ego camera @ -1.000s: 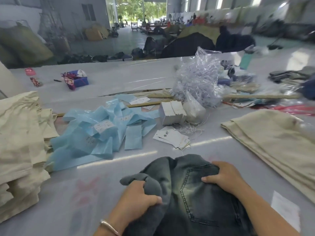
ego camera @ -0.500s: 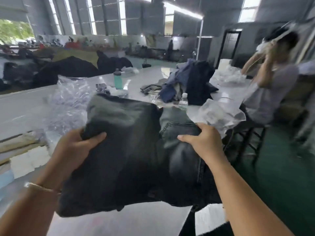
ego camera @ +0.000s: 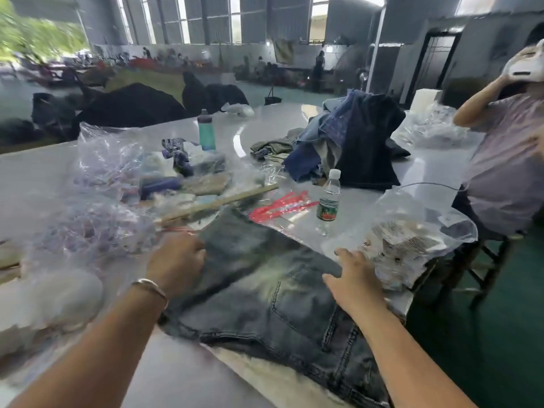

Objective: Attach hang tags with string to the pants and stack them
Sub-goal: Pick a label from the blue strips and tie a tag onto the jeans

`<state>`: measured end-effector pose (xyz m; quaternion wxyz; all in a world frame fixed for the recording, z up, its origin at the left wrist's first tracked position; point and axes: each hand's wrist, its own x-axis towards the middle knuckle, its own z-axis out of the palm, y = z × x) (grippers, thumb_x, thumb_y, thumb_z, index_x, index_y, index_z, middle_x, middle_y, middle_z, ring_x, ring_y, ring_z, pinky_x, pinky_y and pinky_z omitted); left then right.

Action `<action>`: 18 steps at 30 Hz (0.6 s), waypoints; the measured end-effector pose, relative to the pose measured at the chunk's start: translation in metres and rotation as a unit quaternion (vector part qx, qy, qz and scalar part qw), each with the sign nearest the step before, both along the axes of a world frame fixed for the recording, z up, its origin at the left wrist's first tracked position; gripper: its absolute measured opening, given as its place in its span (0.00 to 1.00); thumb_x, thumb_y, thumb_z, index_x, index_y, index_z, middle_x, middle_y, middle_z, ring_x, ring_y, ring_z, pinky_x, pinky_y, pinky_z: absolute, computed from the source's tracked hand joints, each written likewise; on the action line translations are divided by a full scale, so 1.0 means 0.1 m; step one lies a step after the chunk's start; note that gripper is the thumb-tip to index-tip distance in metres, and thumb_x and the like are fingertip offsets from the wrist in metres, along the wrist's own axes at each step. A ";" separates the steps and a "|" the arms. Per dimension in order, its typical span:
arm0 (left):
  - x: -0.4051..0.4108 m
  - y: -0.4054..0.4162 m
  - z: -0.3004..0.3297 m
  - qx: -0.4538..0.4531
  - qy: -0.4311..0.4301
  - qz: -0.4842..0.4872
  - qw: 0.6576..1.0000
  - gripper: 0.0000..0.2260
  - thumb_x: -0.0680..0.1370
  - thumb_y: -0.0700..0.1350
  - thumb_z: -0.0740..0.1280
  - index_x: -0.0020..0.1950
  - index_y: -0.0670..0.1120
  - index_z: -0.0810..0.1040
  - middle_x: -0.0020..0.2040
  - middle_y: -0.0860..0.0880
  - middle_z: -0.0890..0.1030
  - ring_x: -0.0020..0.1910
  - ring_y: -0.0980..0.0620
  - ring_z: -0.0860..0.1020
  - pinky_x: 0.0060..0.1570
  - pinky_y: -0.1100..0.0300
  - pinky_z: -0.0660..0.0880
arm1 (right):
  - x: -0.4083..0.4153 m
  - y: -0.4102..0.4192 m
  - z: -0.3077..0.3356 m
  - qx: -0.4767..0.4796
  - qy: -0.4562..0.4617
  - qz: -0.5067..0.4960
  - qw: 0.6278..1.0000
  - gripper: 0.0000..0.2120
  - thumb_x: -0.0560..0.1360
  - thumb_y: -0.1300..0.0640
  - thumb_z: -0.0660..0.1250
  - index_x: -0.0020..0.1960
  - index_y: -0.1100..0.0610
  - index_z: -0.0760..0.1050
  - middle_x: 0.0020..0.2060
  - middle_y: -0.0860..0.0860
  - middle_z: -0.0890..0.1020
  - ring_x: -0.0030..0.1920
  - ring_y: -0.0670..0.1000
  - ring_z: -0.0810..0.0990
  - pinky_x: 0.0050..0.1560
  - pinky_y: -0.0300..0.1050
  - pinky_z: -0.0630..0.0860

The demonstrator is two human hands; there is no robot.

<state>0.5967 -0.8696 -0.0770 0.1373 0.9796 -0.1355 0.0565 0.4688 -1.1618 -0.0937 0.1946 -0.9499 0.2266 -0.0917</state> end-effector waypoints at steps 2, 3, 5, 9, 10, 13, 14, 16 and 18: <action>-0.14 -0.15 -0.52 0.025 0.120 -0.044 0.992 0.13 0.79 0.48 0.63 0.60 0.48 0.80 0.62 0.48 0.79 0.62 0.47 0.76 0.60 0.54 0.72 | 0.04 0.07 -0.28 0.022 0.054 0.102 0.993 0.22 0.76 0.49 0.66 0.69 0.49 0.69 0.67 0.49 0.71 0.67 0.53 0.69 0.62 0.50 0.72; -0.22 -0.21 -0.76 0.037 0.169 -0.069 0.983 0.14 0.80 0.49 0.62 0.63 0.50 0.78 0.66 0.50 0.76 0.65 0.48 0.73 0.63 0.55 0.71 | 0.05 0.12 -0.42 0.034 0.101 0.155 0.982 0.22 0.76 0.49 0.66 0.69 0.48 0.69 0.68 0.47 0.70 0.68 0.52 0.68 0.63 0.51 0.71; -0.36 -0.24 -1.11 0.045 0.206 -0.097 0.973 0.15 0.80 0.48 0.61 0.66 0.51 0.76 0.71 0.53 0.71 0.69 0.51 0.69 0.66 0.56 0.68 | 0.07 0.24 -0.63 -0.013 0.193 0.235 0.953 0.21 0.77 0.47 0.65 0.68 0.47 0.70 0.67 0.46 0.69 0.68 0.52 0.68 0.65 0.52 0.68; -0.49 -0.07 -1.16 -0.005 0.220 -0.085 0.972 0.14 0.79 0.47 0.61 0.62 0.50 0.78 0.66 0.55 0.75 0.67 0.50 0.72 0.64 0.55 0.70 | 0.19 0.38 -0.70 -0.070 0.174 0.220 0.957 0.11 0.77 0.47 0.63 0.58 0.46 0.74 0.57 0.46 0.74 0.61 0.52 0.72 0.60 0.49 0.69; -0.53 0.01 -1.09 -0.026 0.225 -0.076 0.971 0.12 0.79 0.47 0.62 0.59 0.49 0.80 0.62 0.53 0.79 0.63 0.50 0.75 0.61 0.56 0.71 | 0.23 0.46 -0.65 -0.042 0.155 0.213 0.964 0.09 0.77 0.47 0.63 0.56 0.46 0.75 0.55 0.46 0.76 0.59 0.51 0.74 0.58 0.47 0.70; -0.76 0.43 -0.84 -0.105 0.182 -0.004 0.978 0.12 0.79 0.48 0.64 0.60 0.49 0.80 0.59 0.52 0.80 0.59 0.53 0.77 0.58 0.63 0.70 | 0.32 0.91 -0.44 0.111 0.037 0.228 0.966 0.02 0.74 0.53 0.67 0.45 0.46 0.77 0.43 0.42 0.81 0.45 0.47 0.79 0.47 0.43 0.74; -0.89 0.64 -0.76 -0.128 0.157 0.021 0.979 0.12 0.79 0.48 0.64 0.60 0.49 0.80 0.59 0.53 0.80 0.58 0.54 0.77 0.57 0.64 0.69 | 0.32 1.15 -0.37 0.161 -0.001 0.250 0.955 0.05 0.73 0.57 0.69 0.41 0.47 0.77 0.38 0.44 0.82 0.41 0.46 0.80 0.45 0.43 0.74; -1.21 1.03 -0.64 -0.175 0.125 0.064 0.975 0.10 0.79 0.47 0.64 0.59 0.50 0.80 0.58 0.54 0.80 0.56 0.57 0.77 0.56 0.64 0.70 | 0.25 1.61 -0.25 0.249 -0.044 0.298 0.921 0.09 0.71 0.61 0.72 0.35 0.50 0.79 0.31 0.47 0.82 0.34 0.44 0.79 0.40 0.41 0.74; -1.70 1.58 -0.53 -0.218 0.093 0.122 0.964 0.08 0.79 0.46 0.65 0.57 0.50 0.80 0.55 0.55 0.80 0.52 0.60 0.78 0.55 0.67 0.70 | 0.08 2.27 -0.14 0.331 -0.037 0.371 0.867 0.10 0.70 0.64 0.73 0.33 0.54 0.80 0.29 0.50 0.83 0.30 0.44 0.78 0.36 0.38 0.73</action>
